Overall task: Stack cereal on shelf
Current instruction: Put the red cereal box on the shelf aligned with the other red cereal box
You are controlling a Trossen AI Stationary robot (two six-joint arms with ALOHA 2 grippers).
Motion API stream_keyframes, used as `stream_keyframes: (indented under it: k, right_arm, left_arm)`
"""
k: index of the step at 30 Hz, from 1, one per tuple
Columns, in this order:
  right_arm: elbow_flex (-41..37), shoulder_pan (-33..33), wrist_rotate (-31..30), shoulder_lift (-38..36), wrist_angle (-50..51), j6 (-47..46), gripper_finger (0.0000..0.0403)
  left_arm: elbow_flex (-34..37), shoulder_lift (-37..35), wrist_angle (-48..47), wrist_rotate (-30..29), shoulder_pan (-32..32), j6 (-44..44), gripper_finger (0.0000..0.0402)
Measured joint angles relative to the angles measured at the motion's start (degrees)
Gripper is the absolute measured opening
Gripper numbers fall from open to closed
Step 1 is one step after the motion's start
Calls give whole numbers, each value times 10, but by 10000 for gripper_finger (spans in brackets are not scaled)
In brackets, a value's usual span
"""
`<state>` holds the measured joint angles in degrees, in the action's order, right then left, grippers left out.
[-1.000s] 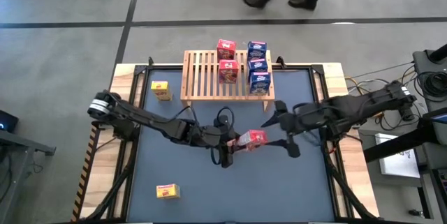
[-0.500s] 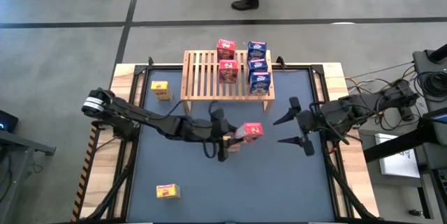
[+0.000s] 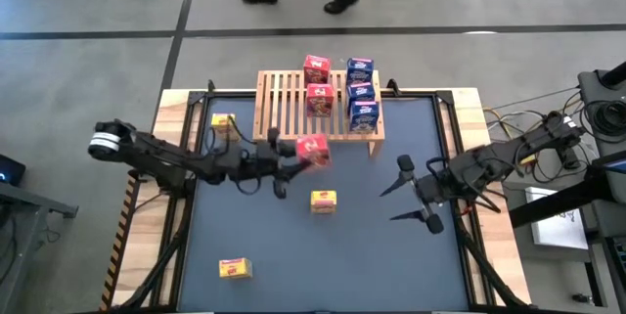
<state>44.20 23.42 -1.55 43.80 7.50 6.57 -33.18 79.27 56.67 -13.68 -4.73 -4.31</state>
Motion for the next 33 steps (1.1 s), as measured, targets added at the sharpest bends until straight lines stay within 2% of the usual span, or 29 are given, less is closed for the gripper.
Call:
stream_keyframes:
  k: [4,9,14,18,27,33]
  right_arm:
    - [-37,0,0,-10,-36,16,265]
    - [-79,0,1,-31,-86,24,263]
    - [-115,0,1,-56,-107,25,262]
    - [-140,0,1,-77,-127,25,258]
    - [-162,0,3,-97,-129,10,258]
    - [-166,0,6,-96,-125,4,257]
  left_arm:
    - [14,-12,8,69,63,-20,153]
    - [1,-6,3,199,148,-28,153]
    - [-11,20,-7,238,214,-36,153]
    - [-26,58,-7,288,243,-37,153]
    - [-65,142,-5,298,259,-20,153]
    - [-67,151,-3,298,273,-13,153]
